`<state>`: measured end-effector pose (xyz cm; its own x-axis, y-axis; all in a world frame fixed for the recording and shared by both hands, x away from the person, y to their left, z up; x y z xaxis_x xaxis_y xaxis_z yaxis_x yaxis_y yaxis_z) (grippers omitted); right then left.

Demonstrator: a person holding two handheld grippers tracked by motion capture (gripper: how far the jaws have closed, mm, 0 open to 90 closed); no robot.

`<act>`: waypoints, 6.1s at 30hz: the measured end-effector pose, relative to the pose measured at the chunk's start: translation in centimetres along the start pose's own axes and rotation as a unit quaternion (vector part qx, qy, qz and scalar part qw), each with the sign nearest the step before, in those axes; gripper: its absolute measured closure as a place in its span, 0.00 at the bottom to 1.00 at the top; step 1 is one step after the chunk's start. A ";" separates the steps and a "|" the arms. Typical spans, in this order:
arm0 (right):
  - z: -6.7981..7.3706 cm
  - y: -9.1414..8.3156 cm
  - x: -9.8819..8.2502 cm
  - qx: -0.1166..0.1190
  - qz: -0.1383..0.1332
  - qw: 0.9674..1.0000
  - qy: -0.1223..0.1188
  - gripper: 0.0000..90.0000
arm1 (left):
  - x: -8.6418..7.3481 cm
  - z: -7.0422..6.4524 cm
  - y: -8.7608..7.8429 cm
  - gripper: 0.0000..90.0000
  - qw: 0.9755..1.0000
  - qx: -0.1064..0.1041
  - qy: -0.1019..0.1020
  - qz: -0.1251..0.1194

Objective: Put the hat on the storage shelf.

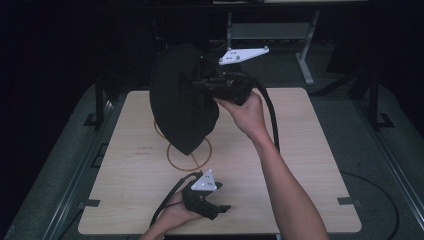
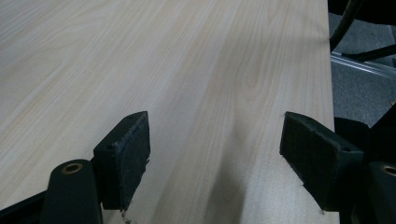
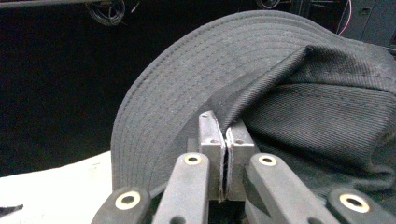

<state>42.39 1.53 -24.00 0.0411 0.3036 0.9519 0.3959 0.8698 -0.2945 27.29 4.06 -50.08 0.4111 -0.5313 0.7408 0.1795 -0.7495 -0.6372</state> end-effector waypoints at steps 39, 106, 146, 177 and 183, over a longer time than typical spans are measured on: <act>1.1 8.4 -1.3 0.034 0.046 0.998 0.012 0.94 | 0.1 -0.3 0.3 0.26 1.000 0.000 0.026 0.004; -3.1 -5.7 -8.4 -0.051 0.015 0.996 0.078 0.39 | 0.3 -1.9 0.7 0.26 0.999 -0.015 0.033 -0.003; -2.5 -13.1 -16.4 -0.086 0.038 0.987 0.127 0.29 | 0.5 -1.4 0.7 0.19 1.000 0.002 0.014 -0.009; 0.5 -18.5 -24.3 -0.115 0.048 0.977 0.174 0.28 | 0.5 -1.1 0.8 0.20 1.000 0.014 0.015 -0.007; 1.7 -19.8 -27.1 -0.130 0.048 0.972 0.189 0.27 | 0.4 -1.2 0.9 0.20 1.000 0.017 0.013 -0.006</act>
<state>31.84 -23.28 -44.11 0.4049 0.1716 0.8981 0.5894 0.7020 -0.3999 26.53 2.70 -50.13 0.3859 -0.5332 0.7529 0.2144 -0.7419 -0.6353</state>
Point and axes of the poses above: each handheld gripper's, and its own axes: y roughly forward along the jaws, x roughly out of its top, z roughly to its left, the point moved 8 cm from there along y, roughly forward along the jaws, and after that the axes turned 10 degrees about -y, right-handed, at the moved point
